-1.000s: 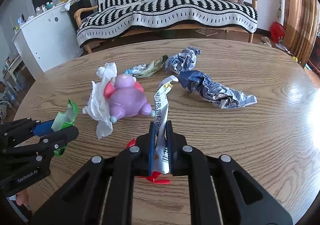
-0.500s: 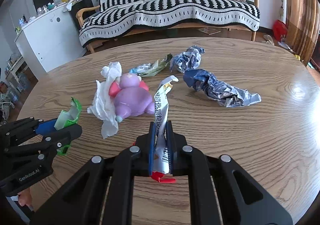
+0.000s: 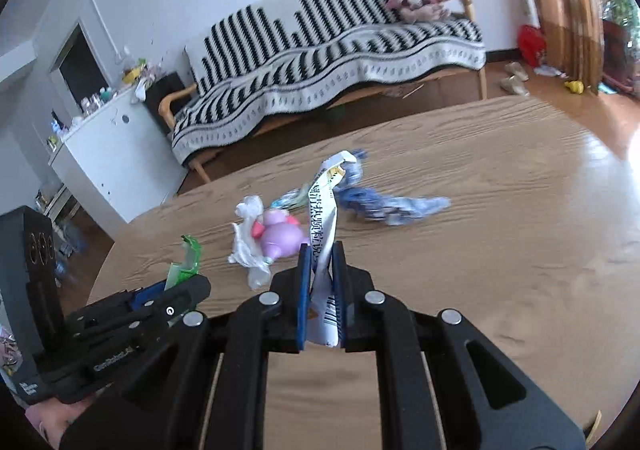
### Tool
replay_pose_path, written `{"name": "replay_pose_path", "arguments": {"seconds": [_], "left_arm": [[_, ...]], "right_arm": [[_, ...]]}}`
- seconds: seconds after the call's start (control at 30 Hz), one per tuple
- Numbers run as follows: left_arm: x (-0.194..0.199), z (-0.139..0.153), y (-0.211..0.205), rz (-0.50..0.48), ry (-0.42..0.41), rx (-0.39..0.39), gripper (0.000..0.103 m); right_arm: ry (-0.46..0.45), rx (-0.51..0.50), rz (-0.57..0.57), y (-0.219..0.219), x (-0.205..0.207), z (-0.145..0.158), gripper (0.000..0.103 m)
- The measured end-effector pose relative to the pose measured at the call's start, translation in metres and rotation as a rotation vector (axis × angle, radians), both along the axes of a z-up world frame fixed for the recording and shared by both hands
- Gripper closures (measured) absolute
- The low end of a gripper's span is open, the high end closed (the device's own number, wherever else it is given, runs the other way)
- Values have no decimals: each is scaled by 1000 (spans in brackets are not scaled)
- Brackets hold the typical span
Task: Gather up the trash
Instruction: 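Carry both items over the black bin and open both grippers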
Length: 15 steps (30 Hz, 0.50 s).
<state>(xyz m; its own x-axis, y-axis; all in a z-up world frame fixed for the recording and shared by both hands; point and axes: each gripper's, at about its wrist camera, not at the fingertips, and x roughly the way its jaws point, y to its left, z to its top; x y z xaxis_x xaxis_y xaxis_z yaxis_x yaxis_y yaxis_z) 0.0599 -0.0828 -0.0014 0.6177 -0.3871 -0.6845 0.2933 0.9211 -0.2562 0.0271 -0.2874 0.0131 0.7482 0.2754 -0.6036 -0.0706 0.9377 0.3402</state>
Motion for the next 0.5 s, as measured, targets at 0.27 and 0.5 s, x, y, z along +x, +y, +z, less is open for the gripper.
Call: {"name": "replay_pose_path", "arguments": {"seconds": [0.27, 0.5], "left_arm": [[-84, 5, -174, -342, -34, 78, 69], [-145, -68, -279, -540, 102, 105, 69]], "right_arm": [[-11, 16, -188, -119, -100, 7, 92], [117, 80, -410, -231, -199, -58, 92]]}}
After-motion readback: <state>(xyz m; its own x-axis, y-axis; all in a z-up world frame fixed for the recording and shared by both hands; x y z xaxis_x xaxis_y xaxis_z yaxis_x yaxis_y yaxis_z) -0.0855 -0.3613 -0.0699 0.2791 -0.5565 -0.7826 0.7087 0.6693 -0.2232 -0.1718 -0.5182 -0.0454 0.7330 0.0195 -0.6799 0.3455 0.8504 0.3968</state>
